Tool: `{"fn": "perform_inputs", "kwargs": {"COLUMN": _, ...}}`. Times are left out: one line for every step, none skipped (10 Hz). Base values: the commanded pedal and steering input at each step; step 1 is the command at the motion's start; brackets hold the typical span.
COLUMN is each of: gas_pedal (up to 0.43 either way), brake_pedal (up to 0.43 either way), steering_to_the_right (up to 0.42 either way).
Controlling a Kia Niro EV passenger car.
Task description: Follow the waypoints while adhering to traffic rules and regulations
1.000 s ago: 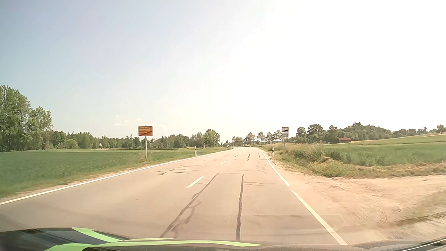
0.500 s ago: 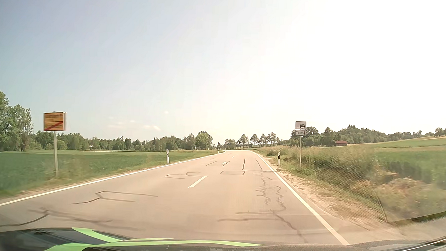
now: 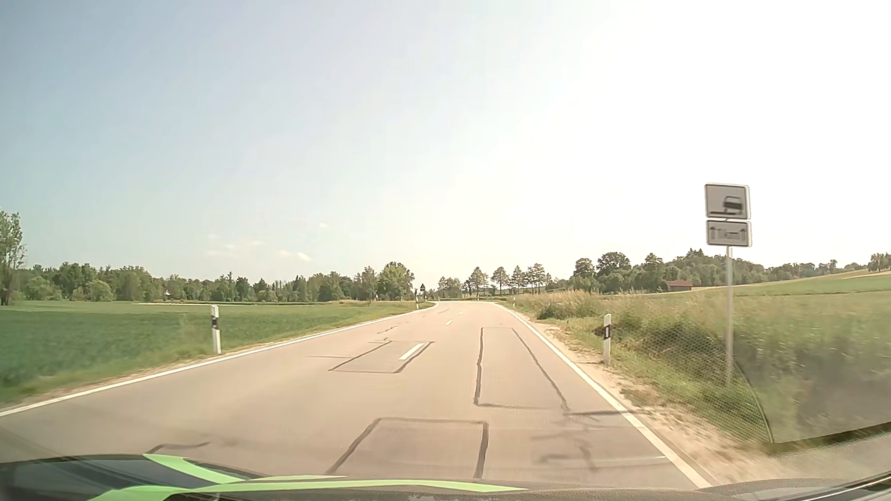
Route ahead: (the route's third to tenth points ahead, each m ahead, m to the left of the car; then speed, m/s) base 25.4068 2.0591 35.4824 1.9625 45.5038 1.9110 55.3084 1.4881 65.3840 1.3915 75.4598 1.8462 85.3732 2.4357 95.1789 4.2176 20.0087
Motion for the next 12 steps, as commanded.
{"fn": "perform_inputs", "kwargs": {"gas_pedal": 0.220, "brake_pedal": 0.000, "steering_to_the_right": 0.007}}
{"fn": "perform_inputs", "kwargs": {"gas_pedal": 0.220, "brake_pedal": 0.000, "steering_to_the_right": 0.007}}
{"fn": "perform_inputs", "kwargs": {"gas_pedal": 0.220, "brake_pedal": 0.000, "steering_to_the_right": 0.005}}
{"fn": "perform_inputs", "kwargs": {"gas_pedal": 0.220, "brake_pedal": 0.000, "steering_to_the_right": 0.003}}
{"fn": "perform_inputs", "kwargs": {"gas_pedal": 0.220, "brake_pedal": 0.000, "steering_to_the_right": 0.003}}
{"fn": "perform_inputs", "kwargs": {"gas_pedal": 0.220, "brake_pedal": 0.000, "steering_to_the_right": 0.002}}
{"fn": "perform_inputs", "kwargs": {"gas_pedal": 0.220, "brake_pedal": 0.000, "steering_to_the_right": 0.001}}
{"fn": "perform_inputs", "kwargs": {"gas_pedal": 0.220, "brake_pedal": 0.000, "steering_to_the_right": 0.001}}
{"fn": "perform_inputs", "kwargs": {"gas_pedal": 0.228, "brake_pedal": 0.000, "steering_to_the_right": 0.001}}
{"fn": "perform_inputs", "kwargs": {"gas_pedal": 0.228, "brake_pedal": 0.000, "steering_to_the_right": 0.001}}
{"fn": "perform_inputs", "kwargs": {"gas_pedal": 0.240, "brake_pedal": 0.000, "steering_to_the_right": -0.002}}
{"fn": "perform_inputs", "kwargs": {"gas_pedal": 0.248, "brake_pedal": 0.000, "steering_to_the_right": -0.002}}
